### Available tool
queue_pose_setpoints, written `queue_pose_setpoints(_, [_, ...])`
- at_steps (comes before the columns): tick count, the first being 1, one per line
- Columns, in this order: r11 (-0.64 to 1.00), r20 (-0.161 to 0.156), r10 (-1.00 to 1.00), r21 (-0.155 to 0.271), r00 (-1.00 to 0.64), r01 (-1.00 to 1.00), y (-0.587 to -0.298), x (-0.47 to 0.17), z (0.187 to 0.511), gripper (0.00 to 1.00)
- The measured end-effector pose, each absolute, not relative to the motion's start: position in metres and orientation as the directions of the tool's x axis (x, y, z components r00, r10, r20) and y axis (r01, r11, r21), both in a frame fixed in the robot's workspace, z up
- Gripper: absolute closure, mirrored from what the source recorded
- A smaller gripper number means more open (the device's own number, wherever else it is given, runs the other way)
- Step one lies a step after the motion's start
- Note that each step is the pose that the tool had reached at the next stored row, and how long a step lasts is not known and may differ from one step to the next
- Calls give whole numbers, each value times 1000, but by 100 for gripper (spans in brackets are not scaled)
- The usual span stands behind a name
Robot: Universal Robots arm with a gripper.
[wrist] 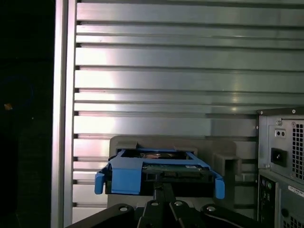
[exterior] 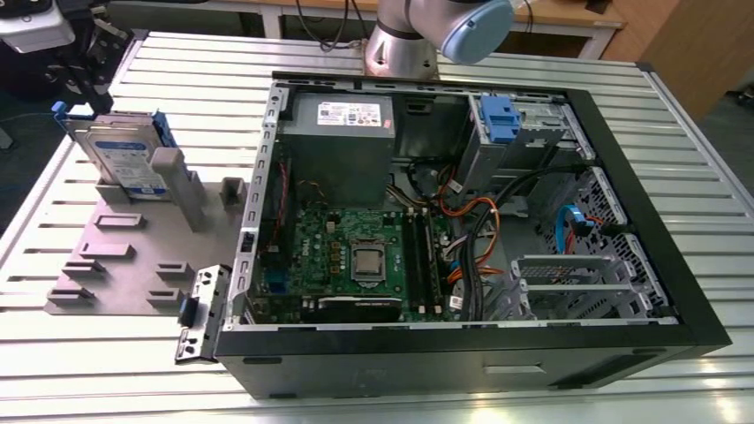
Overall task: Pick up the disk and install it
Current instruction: 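Pick up the disk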
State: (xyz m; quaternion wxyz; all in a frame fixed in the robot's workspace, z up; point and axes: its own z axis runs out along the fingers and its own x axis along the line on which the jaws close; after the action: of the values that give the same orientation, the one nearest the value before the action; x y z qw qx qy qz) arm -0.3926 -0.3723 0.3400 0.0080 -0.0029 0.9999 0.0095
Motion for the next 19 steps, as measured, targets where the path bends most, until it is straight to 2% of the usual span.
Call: queue_pose_setpoints(19, [942, -16, -334, 19, -942, -334, -372, -393, 340, 89])
